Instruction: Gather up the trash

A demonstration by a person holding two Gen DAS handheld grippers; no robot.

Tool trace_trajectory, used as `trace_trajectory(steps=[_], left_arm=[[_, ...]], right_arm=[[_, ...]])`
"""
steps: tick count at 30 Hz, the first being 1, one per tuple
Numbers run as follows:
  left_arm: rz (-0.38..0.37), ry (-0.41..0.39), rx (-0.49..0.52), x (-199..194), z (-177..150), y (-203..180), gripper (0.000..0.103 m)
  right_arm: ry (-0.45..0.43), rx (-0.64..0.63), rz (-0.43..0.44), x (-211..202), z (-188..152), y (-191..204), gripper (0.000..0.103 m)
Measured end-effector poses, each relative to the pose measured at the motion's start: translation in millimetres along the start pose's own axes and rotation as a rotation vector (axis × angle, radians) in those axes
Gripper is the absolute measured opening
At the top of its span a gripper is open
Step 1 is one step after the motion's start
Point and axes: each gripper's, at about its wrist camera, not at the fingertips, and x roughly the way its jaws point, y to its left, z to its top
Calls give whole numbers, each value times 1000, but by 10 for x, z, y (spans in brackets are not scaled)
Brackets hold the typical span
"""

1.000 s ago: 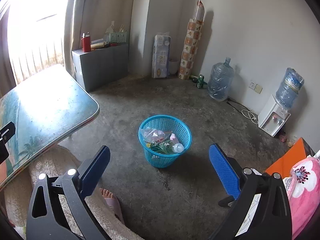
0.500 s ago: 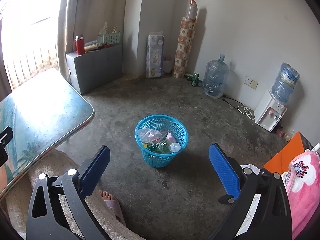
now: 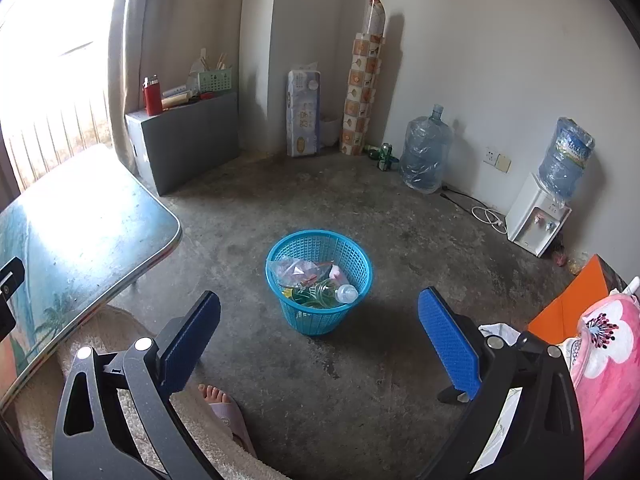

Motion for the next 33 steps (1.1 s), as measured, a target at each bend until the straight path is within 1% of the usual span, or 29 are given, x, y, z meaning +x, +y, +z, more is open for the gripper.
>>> trace_trajectory(steps=[33], left_arm=[[-18,9,14,-3,-24,-47,94]], right_arm=[[1,27,-4,-41,25,-86,96]])
